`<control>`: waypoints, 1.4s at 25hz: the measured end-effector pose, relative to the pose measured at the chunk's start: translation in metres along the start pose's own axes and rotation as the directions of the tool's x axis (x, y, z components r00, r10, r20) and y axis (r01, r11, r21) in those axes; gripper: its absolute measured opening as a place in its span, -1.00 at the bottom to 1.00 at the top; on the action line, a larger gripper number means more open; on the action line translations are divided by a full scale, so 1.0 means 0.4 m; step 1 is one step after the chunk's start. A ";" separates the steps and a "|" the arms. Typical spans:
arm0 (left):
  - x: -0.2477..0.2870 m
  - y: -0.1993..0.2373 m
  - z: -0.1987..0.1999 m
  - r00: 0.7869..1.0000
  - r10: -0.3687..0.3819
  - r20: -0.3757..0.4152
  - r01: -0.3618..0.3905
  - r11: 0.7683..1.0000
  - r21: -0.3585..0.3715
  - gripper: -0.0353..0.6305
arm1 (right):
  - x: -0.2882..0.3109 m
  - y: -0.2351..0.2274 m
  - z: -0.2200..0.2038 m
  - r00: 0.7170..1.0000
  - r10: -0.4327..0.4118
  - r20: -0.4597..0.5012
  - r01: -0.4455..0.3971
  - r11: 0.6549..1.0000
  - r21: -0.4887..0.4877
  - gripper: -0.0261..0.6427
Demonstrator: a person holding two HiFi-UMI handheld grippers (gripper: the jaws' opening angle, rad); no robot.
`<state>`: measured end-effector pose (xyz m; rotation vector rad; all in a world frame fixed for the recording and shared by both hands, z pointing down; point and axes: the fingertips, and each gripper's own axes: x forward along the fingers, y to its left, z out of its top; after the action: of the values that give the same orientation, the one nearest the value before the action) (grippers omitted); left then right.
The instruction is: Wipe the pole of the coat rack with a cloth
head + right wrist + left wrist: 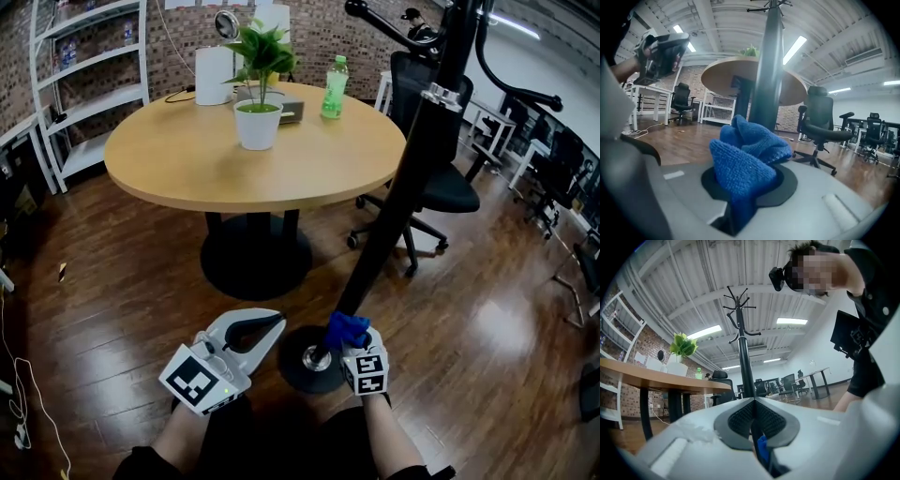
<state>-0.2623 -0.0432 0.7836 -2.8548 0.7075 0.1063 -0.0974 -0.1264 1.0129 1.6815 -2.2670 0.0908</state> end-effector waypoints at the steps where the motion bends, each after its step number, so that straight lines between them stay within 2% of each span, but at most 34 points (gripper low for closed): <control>1: 0.000 0.000 -0.002 1.000 0.000 -0.005 0.000 1.000 0.005 -0.88 | -0.012 -0.005 0.041 0.999 -0.005 0.036 0.005 1.000 -0.006 -0.70; 3: 0.002 0.002 -0.002 1.000 0.001 -0.005 -0.001 1.000 0.007 -0.88 | -0.054 -0.021 0.164 0.988 -0.021 0.152 0.024 0.999 -0.022 -0.70; 6: 0.012 0.003 0.007 1.000 0.002 0.018 -0.002 1.000 -0.002 -0.88 | -0.134 -0.055 0.412 0.943 -0.042 0.329 0.063 0.997 -0.051 -0.70; 8: 0.017 0.001 0.013 1.000 0.000 0.028 0.000 1.000 -0.002 -0.88 | -0.177 -0.079 0.561 0.916 -0.038 0.400 0.068 0.996 -0.063 -0.70; 11: 0.024 -0.004 0.038 0.997 0.000 0.071 0.001 1.000 -0.011 -0.88 | -0.227 -0.099 0.708 0.890 -0.010 0.457 0.059 0.994 -0.092 -0.70; 18: 0.022 0.015 0.074 0.994 0.015 0.110 -0.014 1.000 -0.010 -0.88 | -0.325 -0.144 1.001 0.789 0.031 0.613 0.066 0.989 -0.134 -0.70; 23: -0.001 0.038 0.084 0.995 0.040 0.095 -0.041 0.999 0.015 -0.88 | -0.378 -0.157 1.184 0.763 0.021 0.646 0.193 0.946 -0.259 -0.70; 26: 0.002 0.034 0.095 0.991 0.042 0.126 -0.043 0.999 0.005 -0.88 | -0.397 -0.164 1.245 0.772 0.018 0.635 0.202 0.940 -0.273 -0.71; 29: 0.004 0.027 0.096 0.991 0.032 0.127 -0.032 0.999 0.002 -0.88 | -0.401 -0.167 1.239 0.770 0.012 0.637 0.222 0.932 -0.287 -0.71; 32: 0.004 0.025 0.090 0.994 0.023 0.108 -0.024 1.000 0.013 -0.88 | -0.385 -0.165 1.181 0.765 0.008 0.644 0.203 0.946 -0.253 -0.71; 35: 0.007 0.024 0.086 0.993 0.019 0.117 -0.020 1.000 0.002 -0.88 | -0.338 -0.136 1.043 0.772 0.018 0.635 0.169 0.958 -0.233 -0.71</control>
<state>-0.2652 -0.0456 0.7479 -2.8113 0.7110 0.2724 -0.1001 -0.1170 0.5712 1.8250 -2.4791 -0.9142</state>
